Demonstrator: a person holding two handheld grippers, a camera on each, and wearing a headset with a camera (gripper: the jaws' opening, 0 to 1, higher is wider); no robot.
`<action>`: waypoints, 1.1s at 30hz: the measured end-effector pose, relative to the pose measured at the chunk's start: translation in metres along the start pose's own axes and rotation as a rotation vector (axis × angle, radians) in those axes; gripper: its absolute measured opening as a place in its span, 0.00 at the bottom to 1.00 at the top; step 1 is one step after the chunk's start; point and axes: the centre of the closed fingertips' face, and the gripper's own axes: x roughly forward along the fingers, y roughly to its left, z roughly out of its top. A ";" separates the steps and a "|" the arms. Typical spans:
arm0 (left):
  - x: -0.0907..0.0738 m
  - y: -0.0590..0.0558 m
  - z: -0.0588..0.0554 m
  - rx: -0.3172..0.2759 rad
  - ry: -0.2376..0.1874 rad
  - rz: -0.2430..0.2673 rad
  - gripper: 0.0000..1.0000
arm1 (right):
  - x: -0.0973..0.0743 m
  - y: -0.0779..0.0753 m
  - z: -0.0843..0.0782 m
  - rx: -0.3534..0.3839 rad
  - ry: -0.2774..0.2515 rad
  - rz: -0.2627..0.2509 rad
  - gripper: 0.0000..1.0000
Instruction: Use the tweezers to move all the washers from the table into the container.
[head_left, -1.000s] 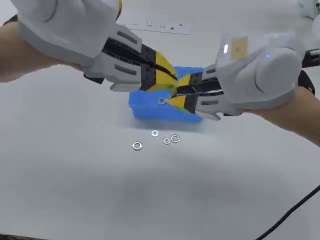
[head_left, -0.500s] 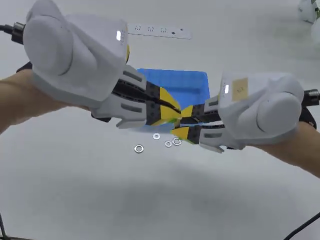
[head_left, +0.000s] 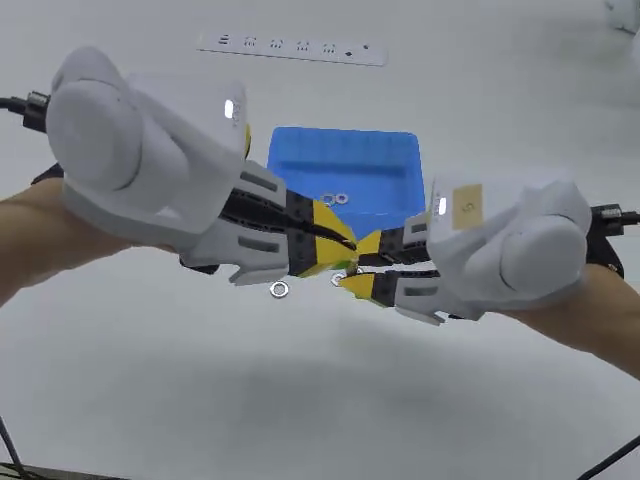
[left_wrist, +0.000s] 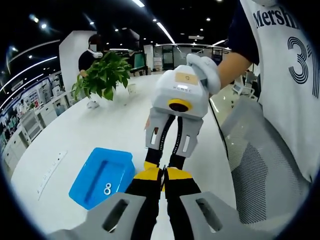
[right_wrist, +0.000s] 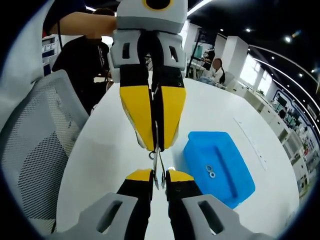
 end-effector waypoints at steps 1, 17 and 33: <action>0.000 0.001 -0.001 0.000 0.003 0.000 0.06 | 0.001 0.000 0.000 0.001 0.000 0.002 0.11; 0.001 0.019 -0.017 -0.034 0.026 0.014 0.05 | 0.016 -0.009 -0.005 0.037 0.001 0.014 0.11; 0.004 0.019 -0.023 -0.042 0.045 0.005 0.05 | 0.022 -0.008 -0.010 0.074 -0.003 0.024 0.11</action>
